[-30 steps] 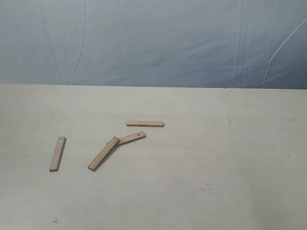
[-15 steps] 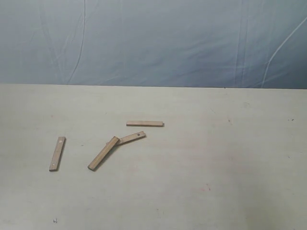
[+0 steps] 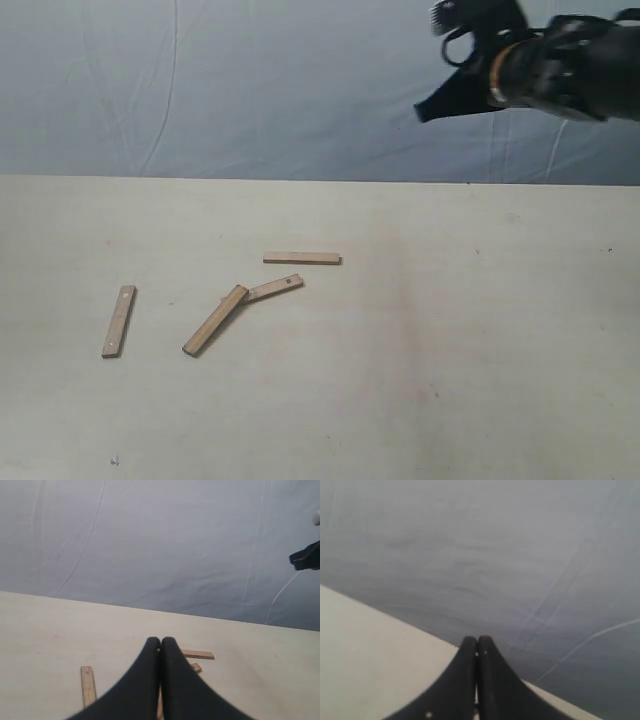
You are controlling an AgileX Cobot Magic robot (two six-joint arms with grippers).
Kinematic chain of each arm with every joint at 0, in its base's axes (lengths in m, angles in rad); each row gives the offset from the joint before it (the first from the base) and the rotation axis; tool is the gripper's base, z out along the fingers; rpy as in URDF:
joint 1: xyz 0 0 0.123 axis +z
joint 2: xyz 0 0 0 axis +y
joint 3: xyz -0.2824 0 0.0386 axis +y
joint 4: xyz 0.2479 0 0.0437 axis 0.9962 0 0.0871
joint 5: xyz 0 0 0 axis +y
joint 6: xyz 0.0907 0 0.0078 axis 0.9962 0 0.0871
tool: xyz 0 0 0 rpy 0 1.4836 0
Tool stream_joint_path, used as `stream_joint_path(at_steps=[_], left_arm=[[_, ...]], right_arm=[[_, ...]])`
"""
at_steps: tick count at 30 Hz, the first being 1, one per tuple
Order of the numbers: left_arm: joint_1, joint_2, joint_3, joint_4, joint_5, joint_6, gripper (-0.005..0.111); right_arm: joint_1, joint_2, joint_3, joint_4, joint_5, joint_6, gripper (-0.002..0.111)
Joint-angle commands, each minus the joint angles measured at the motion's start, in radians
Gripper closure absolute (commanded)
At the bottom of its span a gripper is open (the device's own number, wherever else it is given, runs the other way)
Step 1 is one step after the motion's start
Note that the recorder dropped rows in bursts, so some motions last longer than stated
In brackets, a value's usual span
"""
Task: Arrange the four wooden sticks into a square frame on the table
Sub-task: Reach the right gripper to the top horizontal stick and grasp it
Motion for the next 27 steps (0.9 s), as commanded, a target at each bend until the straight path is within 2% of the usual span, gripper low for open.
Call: stream_joint_path(at_steps=[1, 4, 6, 8, 10, 15, 16, 27], left_arm=[[-0.007, -0.006, 0.002, 0.003, 0.003, 0.001, 0.107], [-0.007, -0.006, 0.002, 0.003, 0.003, 0.001, 0.107], [-0.007, -0.006, 0.002, 0.003, 0.003, 0.001, 0.107], [-0.007, -0.006, 0.002, 0.003, 0.003, 0.001, 0.107], [-0.007, -0.006, 0.002, 0.003, 0.003, 0.001, 0.107], [-0.007, -0.006, 0.002, 0.004, 0.008, 0.001, 0.107], [-0.007, -0.006, 0.002, 0.004, 0.008, 0.001, 0.107], [-0.007, -0.006, 0.002, 0.004, 0.008, 0.001, 0.107]], right_arm=[[0.073, 0.172, -0.335, 0.514, 0.392, -0.656, 0.109], [0.073, 0.312, -0.618, 0.868, 0.720, -1.027, 0.109], [0.073, 0.403, -0.786, 1.021, 0.901, -1.147, 0.109], [0.081, 0.487, -0.905, 1.116, 0.934, -1.182, 0.109], [0.093, 0.552, -0.985, 1.154, 0.934, -1.182, 0.100], [0.115, 0.656, -1.010, 1.257, 0.934, -1.267, 0.050], [0.121, 0.677, -1.010, 1.259, 0.934, -1.301, 0.047], [0.131, 0.772, -1.010, 1.273, 0.864, -1.397, 0.049]])
